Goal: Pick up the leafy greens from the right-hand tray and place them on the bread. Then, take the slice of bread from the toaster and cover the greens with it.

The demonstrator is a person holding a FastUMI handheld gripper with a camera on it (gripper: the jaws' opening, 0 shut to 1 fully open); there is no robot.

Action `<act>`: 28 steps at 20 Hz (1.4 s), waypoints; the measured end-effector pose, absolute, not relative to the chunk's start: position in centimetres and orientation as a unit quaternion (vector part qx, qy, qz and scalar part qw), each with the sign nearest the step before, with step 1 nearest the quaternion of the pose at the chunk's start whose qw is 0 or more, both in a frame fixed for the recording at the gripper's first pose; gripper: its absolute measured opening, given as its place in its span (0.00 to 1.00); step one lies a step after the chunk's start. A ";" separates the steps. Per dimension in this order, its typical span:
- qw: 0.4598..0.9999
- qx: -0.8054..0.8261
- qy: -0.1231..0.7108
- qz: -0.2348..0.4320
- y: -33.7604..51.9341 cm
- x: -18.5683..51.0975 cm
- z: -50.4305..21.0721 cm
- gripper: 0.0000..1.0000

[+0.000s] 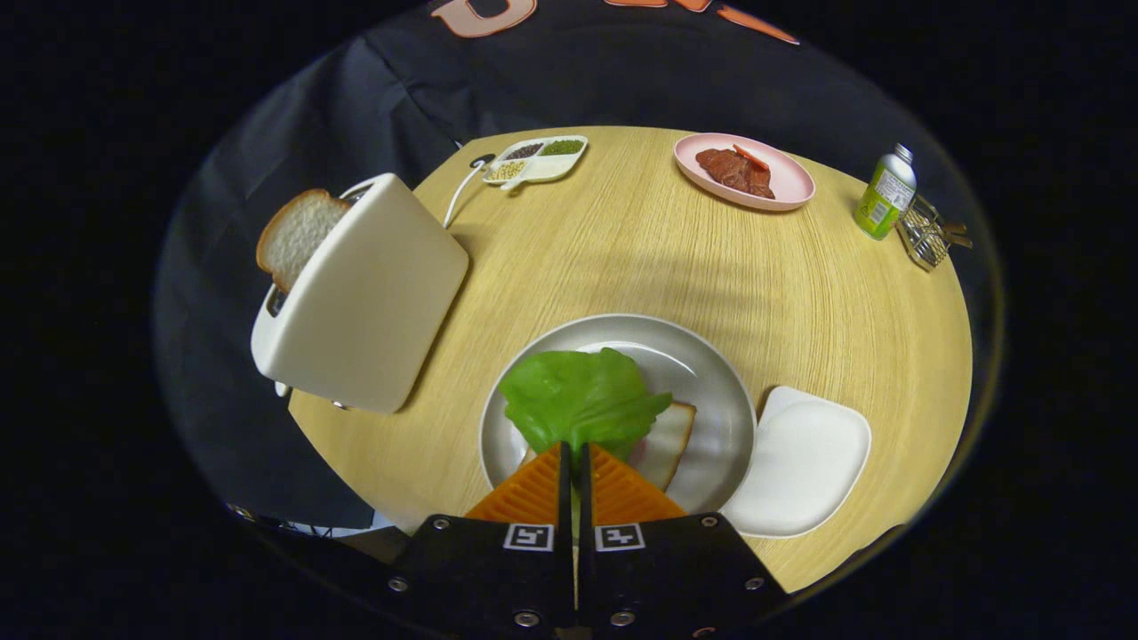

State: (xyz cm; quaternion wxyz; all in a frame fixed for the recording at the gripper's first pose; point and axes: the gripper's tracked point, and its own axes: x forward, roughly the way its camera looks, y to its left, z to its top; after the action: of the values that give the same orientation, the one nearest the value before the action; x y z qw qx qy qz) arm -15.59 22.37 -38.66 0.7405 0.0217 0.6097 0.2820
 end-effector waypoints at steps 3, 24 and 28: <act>0.748 -0.007 0.609 0.265 21.4 -15.0 -40.2 0.04; 0.780 0.076 0.541 0.306 35.3 -7.2 -22.3 0.83; 0.773 0.061 0.544 0.321 39.7 -6.9 -19.4 0.83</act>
State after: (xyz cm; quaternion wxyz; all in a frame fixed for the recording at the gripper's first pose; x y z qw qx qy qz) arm -6.85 39.74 -19.45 0.7731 0.0606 0.5438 0.3208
